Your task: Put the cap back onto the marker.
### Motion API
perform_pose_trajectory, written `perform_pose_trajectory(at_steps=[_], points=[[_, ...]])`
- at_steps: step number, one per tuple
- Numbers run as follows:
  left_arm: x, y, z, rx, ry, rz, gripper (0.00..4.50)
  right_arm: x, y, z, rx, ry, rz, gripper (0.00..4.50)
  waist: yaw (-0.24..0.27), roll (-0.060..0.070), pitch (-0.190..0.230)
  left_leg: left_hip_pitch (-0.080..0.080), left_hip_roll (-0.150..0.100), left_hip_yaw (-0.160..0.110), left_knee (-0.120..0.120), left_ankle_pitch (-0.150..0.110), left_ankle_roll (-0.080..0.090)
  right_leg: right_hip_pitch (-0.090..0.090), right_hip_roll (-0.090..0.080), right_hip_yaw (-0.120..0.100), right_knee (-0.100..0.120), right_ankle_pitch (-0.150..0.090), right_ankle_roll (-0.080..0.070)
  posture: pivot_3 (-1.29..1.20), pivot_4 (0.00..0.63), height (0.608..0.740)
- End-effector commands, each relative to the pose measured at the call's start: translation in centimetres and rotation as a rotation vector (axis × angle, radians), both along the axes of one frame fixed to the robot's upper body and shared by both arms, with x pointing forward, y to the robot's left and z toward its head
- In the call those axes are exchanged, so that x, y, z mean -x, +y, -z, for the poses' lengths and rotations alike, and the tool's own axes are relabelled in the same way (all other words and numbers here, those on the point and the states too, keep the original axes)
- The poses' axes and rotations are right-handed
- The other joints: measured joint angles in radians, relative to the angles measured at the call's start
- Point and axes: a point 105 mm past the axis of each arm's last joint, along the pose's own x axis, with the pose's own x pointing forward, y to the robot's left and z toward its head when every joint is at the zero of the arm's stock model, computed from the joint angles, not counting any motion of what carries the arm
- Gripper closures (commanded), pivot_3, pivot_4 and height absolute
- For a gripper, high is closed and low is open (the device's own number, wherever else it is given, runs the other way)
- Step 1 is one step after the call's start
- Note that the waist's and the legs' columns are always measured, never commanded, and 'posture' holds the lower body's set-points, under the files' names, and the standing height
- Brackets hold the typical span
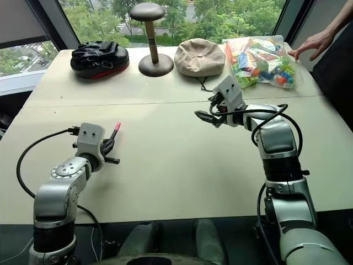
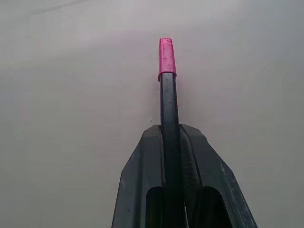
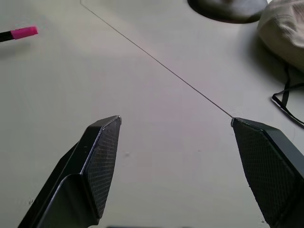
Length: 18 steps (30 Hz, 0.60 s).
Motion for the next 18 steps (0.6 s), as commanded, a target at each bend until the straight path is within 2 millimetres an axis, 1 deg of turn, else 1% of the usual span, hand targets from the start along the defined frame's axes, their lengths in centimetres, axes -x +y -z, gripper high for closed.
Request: perform_pose_trajectory(at_steps=[1, 3, 4, 5, 6, 9, 10, 11, 12, 15, 18], points=[[-0.4, 0.7, -1.2, -0.014, -0.110, -0.014, 4.50, -0.2, -0.1, -0.9, -0.013, -0.048, 0.003, 0.67, 0.012, 0.000, 0.000, 0.000, 0.000, 0.000, 0.000, 0.000, 0.000, 0.000, 0.000, 0.000, 0.000, 0.000, -0.001, 0.00, 0.150, 0.740], [-0.7, 0.9, -1.8, -0.006, -0.153, -0.008, 4.50, -0.3, -0.2, -0.8, -0.012, -0.048, 0.006, 0.67, 0.016, -0.001, -0.001, 0.000, 0.000, 0.000, 0.000, 0.002, 0.000, 0.001, 0.000, 0.000, -0.001, 0.001, -0.002, 0.00, 0.150, 0.740], [-0.8, 0.9, -2.0, -0.010, -0.170, 0.001, 3.51, -0.3, -0.3, -0.7, -0.011, -0.048, 0.009, 0.61, 0.016, -0.001, -0.001, 0.000, 0.000, 0.000, 0.000, 0.003, 0.000, 0.001, 0.000, 0.000, -0.001, 0.001, -0.002, 0.00, 0.150, 0.740], [-0.8, 1.0, -2.2, -0.006, -0.186, 0.003, 3.19, -0.4, -0.3, -0.6, -0.010, -0.048, 0.012, 0.61, 0.015, -0.001, -0.001, 0.000, 0.000, 0.000, 0.000, 0.003, 0.000, 0.001, 0.000, 0.000, -0.001, 0.002, -0.002, 0.00, 0.150, 0.740], [-0.9, 1.1, -2.3, 0.000, -0.198, 0.006, 2.75, -0.4, -0.4, -0.5, -0.010, -0.047, 0.015, 0.61, 0.015, -0.001, -0.001, 0.000, 0.000, 0.000, 0.000, 0.003, 0.000, 0.001, 0.000, 0.000, -0.001, 0.002, -0.002, 0.00, 0.150, 0.740], [-1.0, 0.7, -2.7, 0.007, -0.230, 0.032, 1.22, -0.5, -0.7, -0.1, -0.009, -0.043, 0.026, 0.61, 0.014, -0.001, -0.001, 0.000, 0.000, 0.000, -0.001, 0.003, 0.000, 0.000, 0.000, 0.000, -0.001, 0.002, -0.002, 0.00, 0.150, 0.740], [-1.1, 0.6, -2.8, 0.011, -0.241, 0.042, 0.79, -0.4, -0.8, 0.0, -0.009, -0.041, 0.029, 0.61, 0.013, -0.001, -0.001, 0.000, 0.000, 0.000, -0.002, 0.003, 0.000, 0.000, 0.000, 0.000, -0.001, 0.002, -0.002, 0.00, 0.150, 0.740], [-1.2, 0.4, -3.0, 0.018, -0.257, 0.051, 0.20, -0.4, -0.9, 0.2, -0.010, -0.040, 0.031, 0.61, 0.013, -0.001, -0.001, 0.000, 0.000, 0.000, -0.002, 0.003, 0.000, 0.000, 0.000, 0.000, -0.001, 0.002, -0.002, 0.00, 0.150, 0.740], [-1.3, 0.1, -3.5, 0.026, -0.285, 0.080, 0.03, -0.3, -1.1, 0.2, -0.026, -0.038, 0.031, 0.61, 0.013, -0.001, -0.001, 0.000, 0.000, 0.000, -0.002, 0.003, 0.000, 0.000, 0.000, 0.000, -0.001, 0.002, -0.002, 0.00, 0.150, 0.740], [-1.5, -0.9, -5.0, 0.099, -0.357, 0.179, 0.03, 0.3, -1.5, 0.1, -0.073, -0.038, 0.017, 0.61, 0.014, -0.001, -0.001, 0.000, 0.000, 0.000, -0.002, 0.003, 0.000, 0.000, 0.000, -0.001, -0.002, 0.002, -0.002, 0.00, 0.150, 0.740], [-1.8, -1.2, -7.0, 0.160, -0.405, 0.278, 0.03, 1.5, -1.9, -0.6, -0.123, -0.038, -0.031, 0.61, 0.016, -0.001, -0.001, -0.001, 0.000, 0.000, -0.002, 0.003, 0.000, 0.000, 0.000, -0.001, -0.002, 0.002, -0.002, 0.00, 0.150, 0.740]])
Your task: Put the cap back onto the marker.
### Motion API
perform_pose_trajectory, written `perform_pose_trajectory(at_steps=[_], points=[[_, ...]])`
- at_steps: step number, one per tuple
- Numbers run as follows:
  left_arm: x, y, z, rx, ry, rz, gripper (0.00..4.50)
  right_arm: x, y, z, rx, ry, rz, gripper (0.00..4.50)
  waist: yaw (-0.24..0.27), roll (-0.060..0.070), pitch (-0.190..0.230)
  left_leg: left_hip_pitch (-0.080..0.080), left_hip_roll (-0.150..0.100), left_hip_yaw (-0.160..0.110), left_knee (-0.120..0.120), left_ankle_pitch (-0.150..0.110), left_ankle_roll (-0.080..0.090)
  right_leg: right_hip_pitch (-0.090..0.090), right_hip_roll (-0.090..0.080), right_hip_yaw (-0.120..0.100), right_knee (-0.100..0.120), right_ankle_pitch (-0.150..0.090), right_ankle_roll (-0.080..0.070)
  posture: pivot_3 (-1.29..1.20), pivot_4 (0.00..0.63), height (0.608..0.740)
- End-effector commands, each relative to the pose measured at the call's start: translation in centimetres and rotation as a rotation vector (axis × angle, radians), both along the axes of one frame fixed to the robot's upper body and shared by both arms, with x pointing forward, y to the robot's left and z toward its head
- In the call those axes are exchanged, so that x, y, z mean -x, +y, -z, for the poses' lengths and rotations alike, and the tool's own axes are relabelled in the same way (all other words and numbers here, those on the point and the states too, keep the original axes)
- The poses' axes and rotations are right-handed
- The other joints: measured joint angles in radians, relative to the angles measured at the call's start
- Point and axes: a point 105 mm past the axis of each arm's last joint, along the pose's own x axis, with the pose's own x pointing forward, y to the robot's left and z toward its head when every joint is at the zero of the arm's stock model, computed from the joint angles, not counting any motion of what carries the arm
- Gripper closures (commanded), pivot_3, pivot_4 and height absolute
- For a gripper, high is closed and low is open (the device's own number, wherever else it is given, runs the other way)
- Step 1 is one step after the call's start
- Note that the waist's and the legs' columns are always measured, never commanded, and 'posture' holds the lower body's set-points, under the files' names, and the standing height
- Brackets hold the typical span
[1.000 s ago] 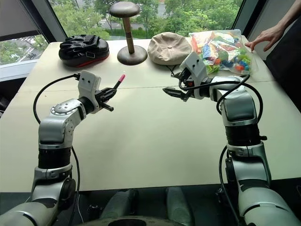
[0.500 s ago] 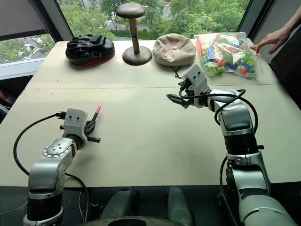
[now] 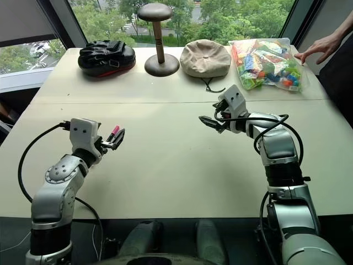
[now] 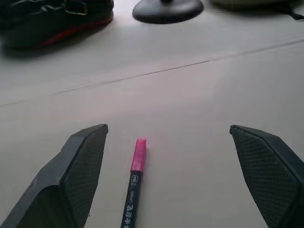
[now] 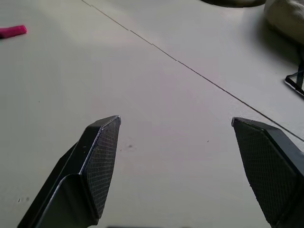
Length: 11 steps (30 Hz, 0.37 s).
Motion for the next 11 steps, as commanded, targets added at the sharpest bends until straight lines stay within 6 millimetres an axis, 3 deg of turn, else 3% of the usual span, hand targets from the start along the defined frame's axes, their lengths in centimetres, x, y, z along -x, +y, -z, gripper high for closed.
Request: perform_pose_trajectory(at_steps=[1, 5, 11], points=[[-0.1, 0.2, -3.5, 0.021, -0.101, 0.124, 0.03, 1.7, -0.8, -3.0, -0.061, -0.080, -0.067, 0.61, 0.001, 0.000, 0.000, 0.000, 0.000, 0.000, 0.000, 0.000, 0.000, 0.000, 0.000, 0.000, 0.000, 0.000, 0.000, 0.00, 0.150, 0.740], [0.9, 0.5, -4.8, -0.036, -0.067, 0.296, 0.03, 4.6, -1.8, -3.3, -0.067, -0.034, -0.151, 0.61, -0.004, 0.000, 0.000, 0.000, 0.000, -0.001, -0.001, 0.000, 0.000, 0.000, 0.000, -0.001, -0.002, 0.000, 0.000, 0.00, 0.150, 0.740], [2.8, 1.7, -4.0, -0.080, 0.031, 0.399, 0.03, 7.6, -2.2, -2.9, -0.054, 0.024, -0.206, 0.61, -0.009, 0.000, 0.000, 0.000, 0.001, 0.000, -0.003, 0.000, 0.000, 0.000, 0.001, 0.000, -0.004, 0.000, 0.000, 0.00, 0.150, 0.740]])
